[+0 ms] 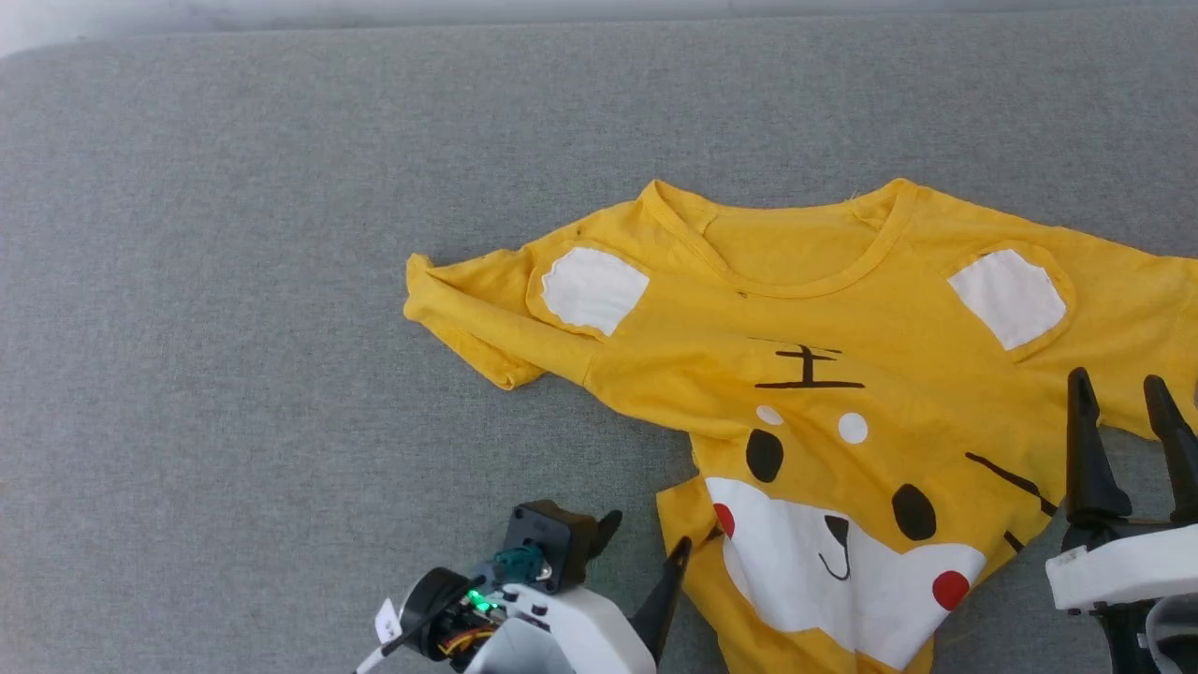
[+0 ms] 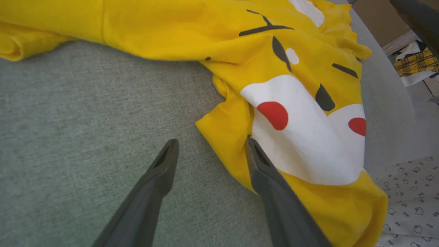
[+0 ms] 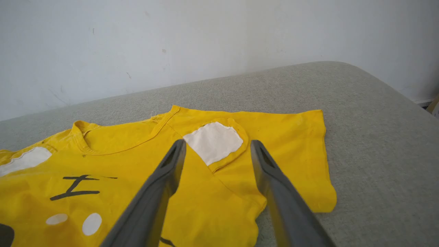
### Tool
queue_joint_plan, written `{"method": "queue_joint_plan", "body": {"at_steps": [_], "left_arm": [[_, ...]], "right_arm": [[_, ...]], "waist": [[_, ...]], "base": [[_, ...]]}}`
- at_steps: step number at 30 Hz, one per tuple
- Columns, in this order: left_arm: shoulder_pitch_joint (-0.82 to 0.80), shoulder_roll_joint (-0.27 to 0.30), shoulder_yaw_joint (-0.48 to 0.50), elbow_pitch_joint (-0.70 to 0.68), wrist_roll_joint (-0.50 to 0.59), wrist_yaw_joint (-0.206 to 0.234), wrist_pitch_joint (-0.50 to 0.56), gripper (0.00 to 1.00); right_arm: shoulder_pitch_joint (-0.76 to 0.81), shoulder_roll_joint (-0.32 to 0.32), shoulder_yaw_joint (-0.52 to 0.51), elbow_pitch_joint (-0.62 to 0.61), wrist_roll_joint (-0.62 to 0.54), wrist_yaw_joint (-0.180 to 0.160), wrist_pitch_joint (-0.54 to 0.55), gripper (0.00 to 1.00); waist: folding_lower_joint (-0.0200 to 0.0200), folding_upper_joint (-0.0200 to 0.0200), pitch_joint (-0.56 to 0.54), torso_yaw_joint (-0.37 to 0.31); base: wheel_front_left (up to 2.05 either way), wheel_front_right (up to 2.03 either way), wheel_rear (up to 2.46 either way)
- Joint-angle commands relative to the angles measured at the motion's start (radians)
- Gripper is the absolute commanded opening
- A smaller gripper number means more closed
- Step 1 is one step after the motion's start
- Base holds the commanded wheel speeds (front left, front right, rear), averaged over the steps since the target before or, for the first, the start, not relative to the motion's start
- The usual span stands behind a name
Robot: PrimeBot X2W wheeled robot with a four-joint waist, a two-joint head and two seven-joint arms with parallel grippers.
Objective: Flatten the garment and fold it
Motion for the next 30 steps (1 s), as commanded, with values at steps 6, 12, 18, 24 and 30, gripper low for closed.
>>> {"method": "queue_joint_plan", "body": {"at_steps": [6, 12, 18, 24, 30], "left_arm": [[-0.046, -0.014, -0.032, 0.068, 0.01, -0.009, 0.032, 1.0], [-0.089, -0.026, -0.066, 0.161, 0.027, -0.011, 0.056, 1.0], [-0.107, -0.039, -0.07, 0.215, -0.012, -0.018, 0.053, 0.0], [-0.027, 0.016, -0.005, 0.122, -0.084, 0.008, 0.111, 0.0], [0.118, 0.125, 0.026, -0.013, -0.098, 0.05, 0.21, 0.0]], "right_arm": [[0.007, 0.002, 0.005, 0.01, 0.003, -0.002, 0.003, 1.0], [0.005, 0.002, 0.006, 0.018, 0.007, -0.002, 0.001, 1.0], [0.002, 0.002, 0.007, 0.029, 0.01, -0.002, -0.003, 1.0], [0.01, 0.002, -0.008, 0.045, 0.011, -0.002, -0.005, 1.0], [0.017, 0.002, 0.0, 0.055, 0.017, -0.002, -0.006, 1.0]], "waist": [[0.0001, -0.0002, -0.003, -0.01], [0.0001, -0.0002, 0.003, -0.018], [0.0001, -0.0002, 0.001, -0.022], [0.0001, -0.0002, -0.042, 0.003], [0.0001, -0.0002, -0.081, 0.025]], "base": [[0.0, 0.0, 0.0], [0.0, 0.0, 0.0], [0.0, 0.0, 0.0], [0.0, 0.0, 0.0], [0.0, 0.0, 0.0]]}}
